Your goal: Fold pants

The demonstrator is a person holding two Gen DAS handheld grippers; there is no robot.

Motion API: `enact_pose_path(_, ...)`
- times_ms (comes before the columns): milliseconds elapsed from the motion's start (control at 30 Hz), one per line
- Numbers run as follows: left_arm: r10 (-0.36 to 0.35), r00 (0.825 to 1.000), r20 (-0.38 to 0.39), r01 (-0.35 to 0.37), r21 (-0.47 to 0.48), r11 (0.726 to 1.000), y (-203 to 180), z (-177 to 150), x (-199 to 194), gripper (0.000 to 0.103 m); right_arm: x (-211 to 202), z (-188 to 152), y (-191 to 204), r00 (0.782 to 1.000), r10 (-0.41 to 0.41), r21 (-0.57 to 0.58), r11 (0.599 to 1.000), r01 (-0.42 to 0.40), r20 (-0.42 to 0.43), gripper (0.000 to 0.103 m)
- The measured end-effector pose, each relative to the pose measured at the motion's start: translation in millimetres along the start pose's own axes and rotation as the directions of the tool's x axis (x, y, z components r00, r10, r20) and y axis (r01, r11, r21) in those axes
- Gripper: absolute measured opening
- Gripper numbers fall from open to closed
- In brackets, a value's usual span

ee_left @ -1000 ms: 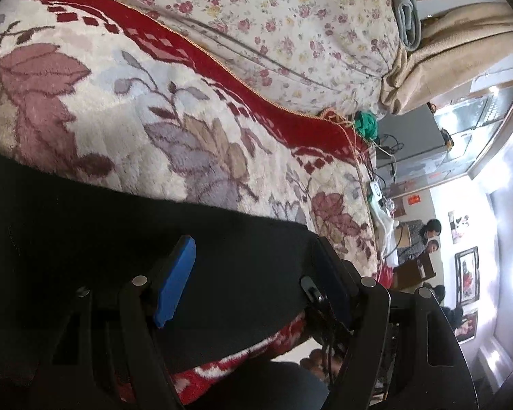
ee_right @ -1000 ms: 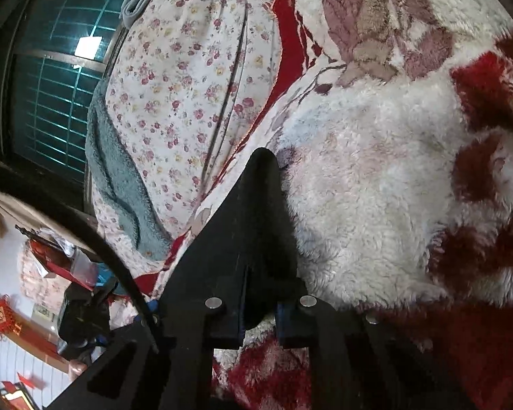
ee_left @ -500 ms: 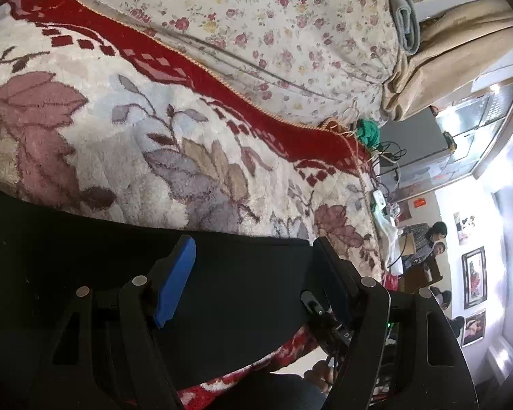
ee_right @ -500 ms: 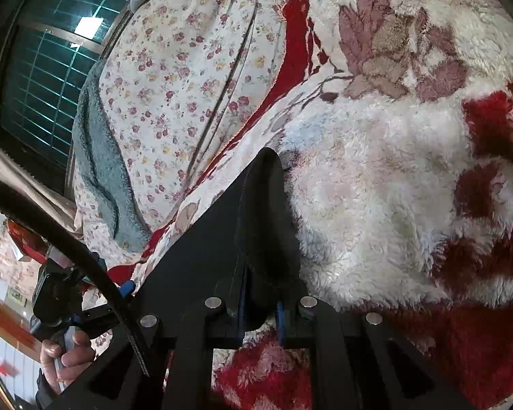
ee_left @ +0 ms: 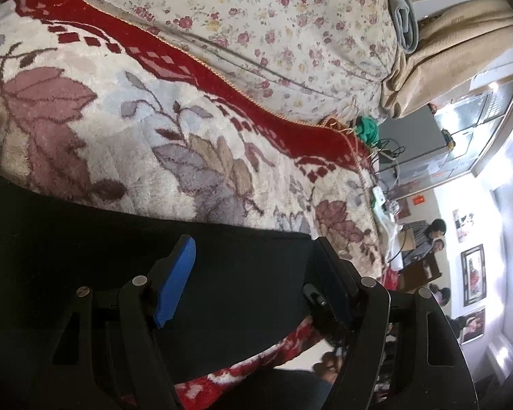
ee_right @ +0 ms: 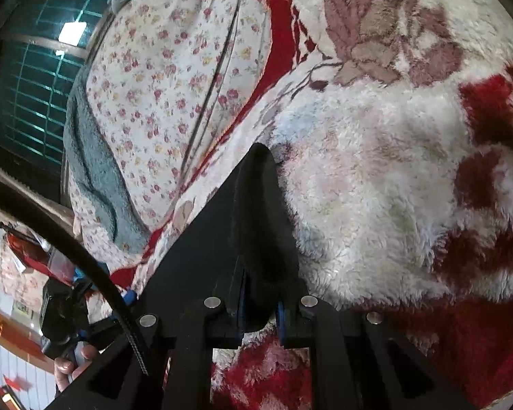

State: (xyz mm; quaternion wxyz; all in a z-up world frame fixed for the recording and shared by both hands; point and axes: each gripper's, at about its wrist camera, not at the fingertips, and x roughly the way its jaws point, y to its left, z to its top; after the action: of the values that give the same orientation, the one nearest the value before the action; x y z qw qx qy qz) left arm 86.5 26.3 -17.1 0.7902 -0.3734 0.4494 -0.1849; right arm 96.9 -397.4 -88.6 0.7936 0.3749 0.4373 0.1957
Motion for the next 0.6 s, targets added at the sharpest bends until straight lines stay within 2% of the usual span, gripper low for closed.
enact_pose_path(133, 0.002, 1.000, -0.011, -0.002, 0.015, 1.000, -3, -4, -2, 0.070, 6, 12, 0, 0.996, -0.017, 0.050, 0.999, 0.021, -0.083, 0.010)
enact_pose_path(267, 0.000, 1.000, -0.030, 0.000, 0.005, 1.000, 0, -8, -3, 0.070, 9, 17, 8, 0.990, -0.075, 0.021, 0.997, 0.078, -0.121, 0.010)
enact_pose_path(333, -0.025, 0.999, -0.028, 0.024, -0.022, 0.999, 5, -7, -7, 0.070, 12, 20, 10, 0.985, -0.095, 0.035, 0.994, 0.101, -0.145, 0.010)
enact_pose_path(400, -0.057, 0.998, -0.015, 0.056, -0.061, 0.997, 13, -4, -12, 0.070, 16, 28, 12, 0.971, -0.122, 0.054, 0.989, 0.136, -0.206, 0.010)
enact_pose_path(467, -0.095, 0.995, -0.011, 0.093, -0.110, 0.990, 22, -1, -15, 0.070, 23, 40, 15, 0.941, -0.150, 0.075, 0.981, 0.181, -0.304, 0.012)
enact_pose_path(500, -0.111, 0.994, -0.013, 0.109, -0.128, 0.986, 26, 0, -15, 0.070, 28, 47, 15, 0.918, -0.157, 0.099, 0.974, 0.205, -0.364, 0.012)
enact_pose_path(600, -0.120, 0.993, -0.018, 0.117, -0.140, 0.983, 28, 2, -16, 0.070, 38, 61, 15, 0.861, -0.174, 0.119, 0.958, 0.260, -0.478, 0.012)
